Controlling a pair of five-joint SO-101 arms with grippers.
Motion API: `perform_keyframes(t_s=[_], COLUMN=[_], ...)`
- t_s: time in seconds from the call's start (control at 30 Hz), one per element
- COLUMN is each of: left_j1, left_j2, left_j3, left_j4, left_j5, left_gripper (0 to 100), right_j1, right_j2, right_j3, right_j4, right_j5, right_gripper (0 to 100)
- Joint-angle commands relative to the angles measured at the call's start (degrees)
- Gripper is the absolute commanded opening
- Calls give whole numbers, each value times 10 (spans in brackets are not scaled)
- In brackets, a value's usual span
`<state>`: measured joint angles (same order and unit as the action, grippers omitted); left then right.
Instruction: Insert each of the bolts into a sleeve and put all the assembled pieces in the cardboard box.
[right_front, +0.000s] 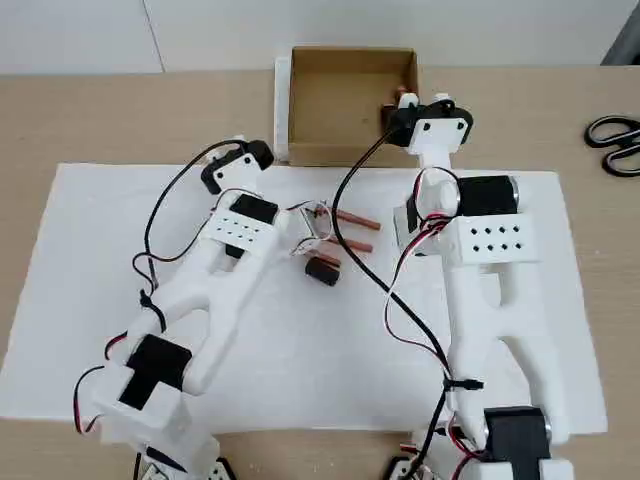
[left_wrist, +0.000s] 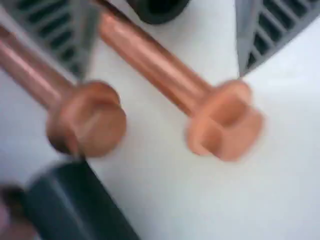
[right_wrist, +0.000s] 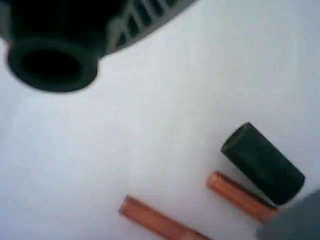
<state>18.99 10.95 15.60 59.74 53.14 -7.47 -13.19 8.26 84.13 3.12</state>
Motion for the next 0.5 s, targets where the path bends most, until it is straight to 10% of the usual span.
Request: perform_keyframes(t_s=[0.0, 0.47], left_j1=[22, 2], left_j2=[-3, 2], left_j3=[-26, -23], left_j4=[2, -4], left_j5=[2, 10], left_gripper=[225, 225], right_j1=[3, 4], right_j2=[-5, -4], right_j3=[-4, -3], right_j4=[-10, -18], right_j5=[4, 5], right_gripper=[4, 4])
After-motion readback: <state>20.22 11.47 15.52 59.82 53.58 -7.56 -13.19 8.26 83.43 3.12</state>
